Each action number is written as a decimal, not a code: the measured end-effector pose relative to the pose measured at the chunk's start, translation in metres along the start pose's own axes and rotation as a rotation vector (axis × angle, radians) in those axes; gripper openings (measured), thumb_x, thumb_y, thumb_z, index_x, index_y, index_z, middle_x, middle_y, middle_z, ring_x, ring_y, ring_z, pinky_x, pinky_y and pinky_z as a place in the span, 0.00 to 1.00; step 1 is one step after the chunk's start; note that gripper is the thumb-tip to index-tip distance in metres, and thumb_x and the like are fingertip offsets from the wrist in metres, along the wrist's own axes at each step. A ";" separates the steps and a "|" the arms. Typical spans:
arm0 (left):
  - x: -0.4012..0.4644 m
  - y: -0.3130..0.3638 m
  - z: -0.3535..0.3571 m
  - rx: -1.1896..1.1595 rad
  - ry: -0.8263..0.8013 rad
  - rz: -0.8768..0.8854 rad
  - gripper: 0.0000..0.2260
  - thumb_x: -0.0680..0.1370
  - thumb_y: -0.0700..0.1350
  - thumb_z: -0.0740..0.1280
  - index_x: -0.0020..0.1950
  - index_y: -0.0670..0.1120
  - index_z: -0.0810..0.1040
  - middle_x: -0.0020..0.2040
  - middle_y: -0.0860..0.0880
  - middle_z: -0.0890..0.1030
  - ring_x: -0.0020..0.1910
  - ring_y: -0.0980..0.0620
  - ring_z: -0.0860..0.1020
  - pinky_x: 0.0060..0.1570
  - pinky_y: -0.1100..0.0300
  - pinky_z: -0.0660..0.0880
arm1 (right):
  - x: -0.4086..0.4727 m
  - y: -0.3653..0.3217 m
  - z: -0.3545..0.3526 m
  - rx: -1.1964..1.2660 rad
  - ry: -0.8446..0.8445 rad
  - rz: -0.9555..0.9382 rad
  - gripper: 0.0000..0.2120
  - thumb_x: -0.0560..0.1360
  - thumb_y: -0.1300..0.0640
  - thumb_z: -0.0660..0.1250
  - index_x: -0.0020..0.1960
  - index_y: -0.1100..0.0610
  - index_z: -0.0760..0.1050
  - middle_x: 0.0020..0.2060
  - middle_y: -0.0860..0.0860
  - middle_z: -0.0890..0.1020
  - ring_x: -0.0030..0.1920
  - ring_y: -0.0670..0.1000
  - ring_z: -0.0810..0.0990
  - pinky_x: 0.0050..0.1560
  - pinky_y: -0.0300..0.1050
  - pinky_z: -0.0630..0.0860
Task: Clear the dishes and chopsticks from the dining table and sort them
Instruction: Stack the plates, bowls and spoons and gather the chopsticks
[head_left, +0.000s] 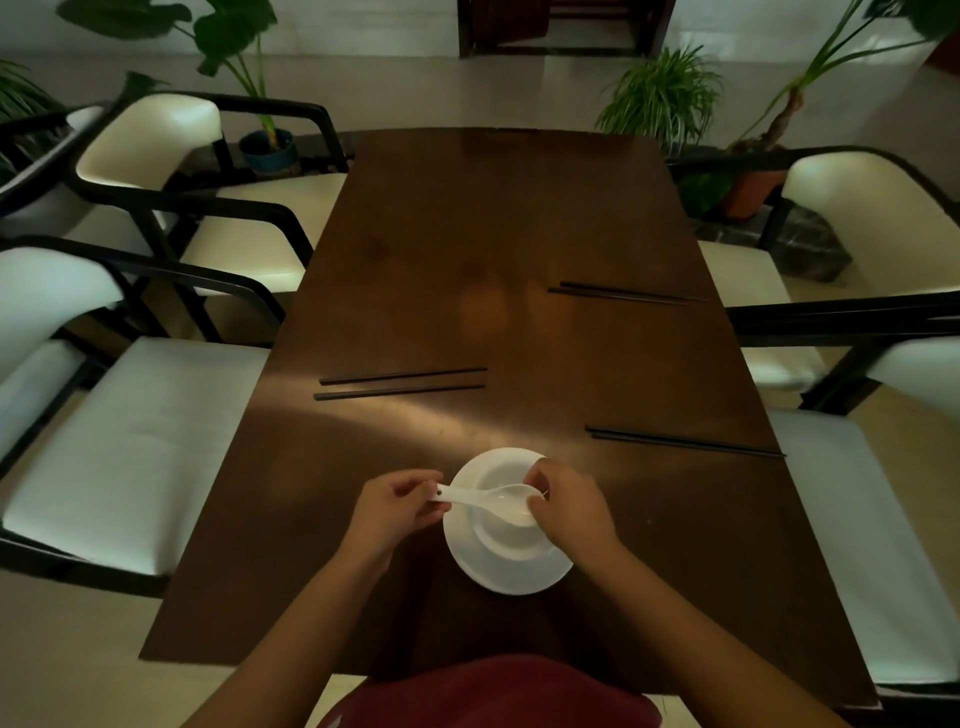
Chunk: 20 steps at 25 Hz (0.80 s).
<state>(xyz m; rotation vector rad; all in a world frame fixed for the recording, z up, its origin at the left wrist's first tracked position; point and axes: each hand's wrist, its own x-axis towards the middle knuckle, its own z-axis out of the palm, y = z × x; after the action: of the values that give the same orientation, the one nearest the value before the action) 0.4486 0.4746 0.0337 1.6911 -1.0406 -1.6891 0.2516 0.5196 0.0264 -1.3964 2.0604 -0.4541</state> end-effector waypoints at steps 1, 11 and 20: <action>0.001 -0.004 0.001 0.019 0.008 0.005 0.08 0.77 0.35 0.64 0.52 0.40 0.80 0.47 0.40 0.82 0.42 0.48 0.83 0.37 0.64 0.80 | 0.000 0.000 0.003 -0.050 0.003 -0.021 0.08 0.71 0.62 0.62 0.46 0.53 0.77 0.43 0.51 0.82 0.42 0.50 0.78 0.38 0.41 0.73; 0.002 -0.007 0.007 0.186 0.069 0.131 0.08 0.76 0.37 0.66 0.53 0.40 0.80 0.43 0.41 0.83 0.37 0.51 0.84 0.34 0.67 0.79 | 0.003 0.004 0.013 -0.493 -0.095 -0.296 0.10 0.74 0.62 0.62 0.54 0.60 0.74 0.50 0.58 0.80 0.49 0.58 0.79 0.44 0.49 0.74; 0.013 -0.006 -0.008 0.363 0.055 0.121 0.09 0.76 0.44 0.66 0.56 0.46 0.78 0.45 0.48 0.83 0.32 0.52 0.83 0.32 0.64 0.78 | -0.002 0.024 -0.005 -0.273 0.229 -0.321 0.06 0.73 0.58 0.65 0.49 0.55 0.78 0.44 0.51 0.82 0.42 0.53 0.80 0.31 0.43 0.74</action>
<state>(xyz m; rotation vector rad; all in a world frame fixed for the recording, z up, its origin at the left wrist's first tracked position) 0.4560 0.4662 0.0222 1.8382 -1.4605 -1.4321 0.2318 0.5304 0.0166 -1.9326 2.1443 -0.4969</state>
